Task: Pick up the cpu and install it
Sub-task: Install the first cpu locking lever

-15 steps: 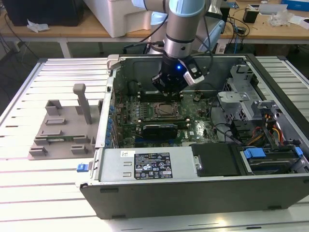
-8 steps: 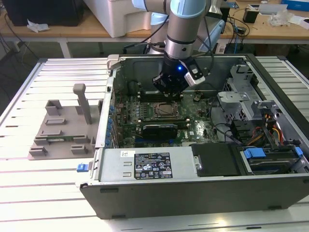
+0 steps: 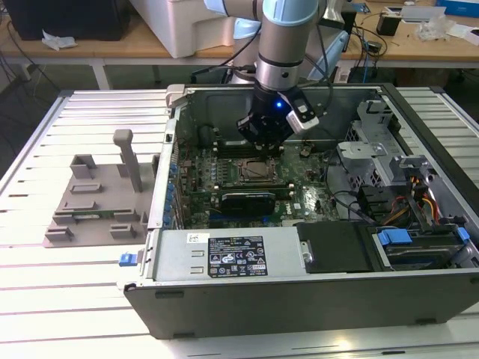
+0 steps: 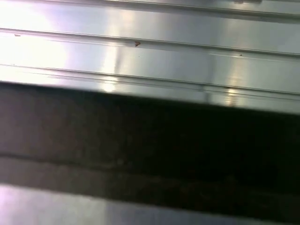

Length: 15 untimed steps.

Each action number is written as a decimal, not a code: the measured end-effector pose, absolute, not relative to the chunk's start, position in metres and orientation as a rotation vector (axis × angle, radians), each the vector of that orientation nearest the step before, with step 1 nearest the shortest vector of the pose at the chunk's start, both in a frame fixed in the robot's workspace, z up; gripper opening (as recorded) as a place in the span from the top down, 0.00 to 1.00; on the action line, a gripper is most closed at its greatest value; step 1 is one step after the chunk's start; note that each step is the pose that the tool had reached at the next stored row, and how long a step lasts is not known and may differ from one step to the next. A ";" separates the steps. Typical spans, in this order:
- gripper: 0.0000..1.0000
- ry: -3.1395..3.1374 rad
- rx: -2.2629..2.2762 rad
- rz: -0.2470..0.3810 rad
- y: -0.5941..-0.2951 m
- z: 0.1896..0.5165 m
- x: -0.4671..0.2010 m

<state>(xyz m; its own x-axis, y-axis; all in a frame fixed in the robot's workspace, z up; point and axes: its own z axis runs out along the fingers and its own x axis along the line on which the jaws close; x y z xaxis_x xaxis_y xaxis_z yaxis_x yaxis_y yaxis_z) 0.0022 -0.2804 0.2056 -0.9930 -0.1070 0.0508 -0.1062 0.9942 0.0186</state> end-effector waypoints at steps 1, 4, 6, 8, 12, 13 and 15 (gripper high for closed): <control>0.89 -3.085 0.164 -0.022 -0.281 0.205 0.002; 0.89 -3.084 0.161 -0.012 -0.280 0.200 0.002; 0.89 -3.085 0.160 -0.010 -0.280 0.200 0.002; 0.89 -3.085 0.161 -0.010 -0.279 0.200 0.002; 0.89 -3.092 0.161 -0.012 -0.283 0.213 0.002; 0.89 -3.092 0.161 -0.012 -0.287 0.213 0.002; 0.89 -3.092 0.161 -0.012 -0.298 0.213 0.002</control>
<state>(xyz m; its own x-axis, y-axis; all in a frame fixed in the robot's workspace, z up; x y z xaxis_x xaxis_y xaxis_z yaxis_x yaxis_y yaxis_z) 0.0022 -0.2982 0.2134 -0.9936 -0.1041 0.0449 -0.1037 0.9946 0.0098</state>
